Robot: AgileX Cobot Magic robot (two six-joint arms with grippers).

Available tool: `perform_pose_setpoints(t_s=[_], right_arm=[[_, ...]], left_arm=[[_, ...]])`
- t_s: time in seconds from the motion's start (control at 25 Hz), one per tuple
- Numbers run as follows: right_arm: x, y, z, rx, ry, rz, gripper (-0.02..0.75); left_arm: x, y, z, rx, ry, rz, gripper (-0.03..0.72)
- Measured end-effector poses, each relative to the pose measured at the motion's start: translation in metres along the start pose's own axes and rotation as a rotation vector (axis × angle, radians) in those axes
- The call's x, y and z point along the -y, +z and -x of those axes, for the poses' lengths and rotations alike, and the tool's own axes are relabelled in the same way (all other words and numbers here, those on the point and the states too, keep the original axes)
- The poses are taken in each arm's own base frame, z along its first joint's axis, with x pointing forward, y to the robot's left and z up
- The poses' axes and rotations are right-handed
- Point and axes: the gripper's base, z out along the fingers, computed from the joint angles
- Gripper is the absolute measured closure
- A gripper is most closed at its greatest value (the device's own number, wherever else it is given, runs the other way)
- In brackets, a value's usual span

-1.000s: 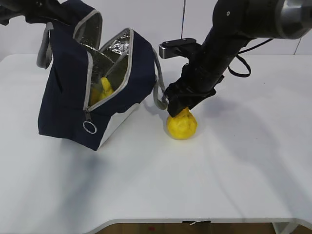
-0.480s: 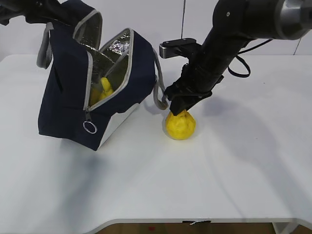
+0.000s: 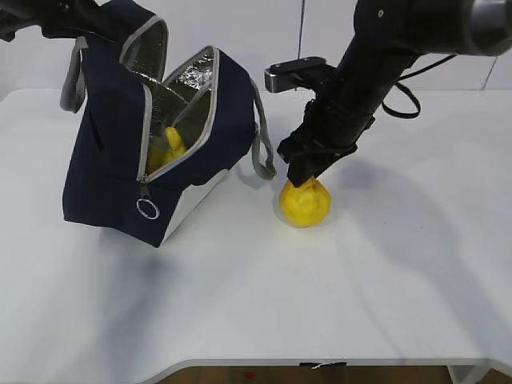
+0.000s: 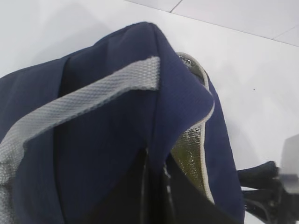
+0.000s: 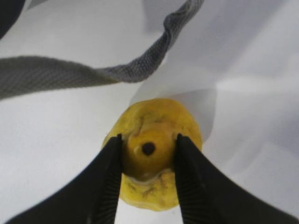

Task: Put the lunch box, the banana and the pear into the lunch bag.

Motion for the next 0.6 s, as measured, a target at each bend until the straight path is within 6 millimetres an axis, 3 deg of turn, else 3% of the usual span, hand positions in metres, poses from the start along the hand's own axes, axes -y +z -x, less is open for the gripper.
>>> perform_pose_setpoints(t_s=[0.2,0.6], right_arm=[[-0.001,-0.044,0.006,0.054,-0.034,-0.044,0.456],[-0.019,-0.149,0.037,0.32,-0.081,-0.065,0.457]], left_arm=[[0.0,0.0,0.0,0.0,0.0,0.0,0.694],[0.0,0.0,0.0,0.0,0.0,0.0,0.694]])
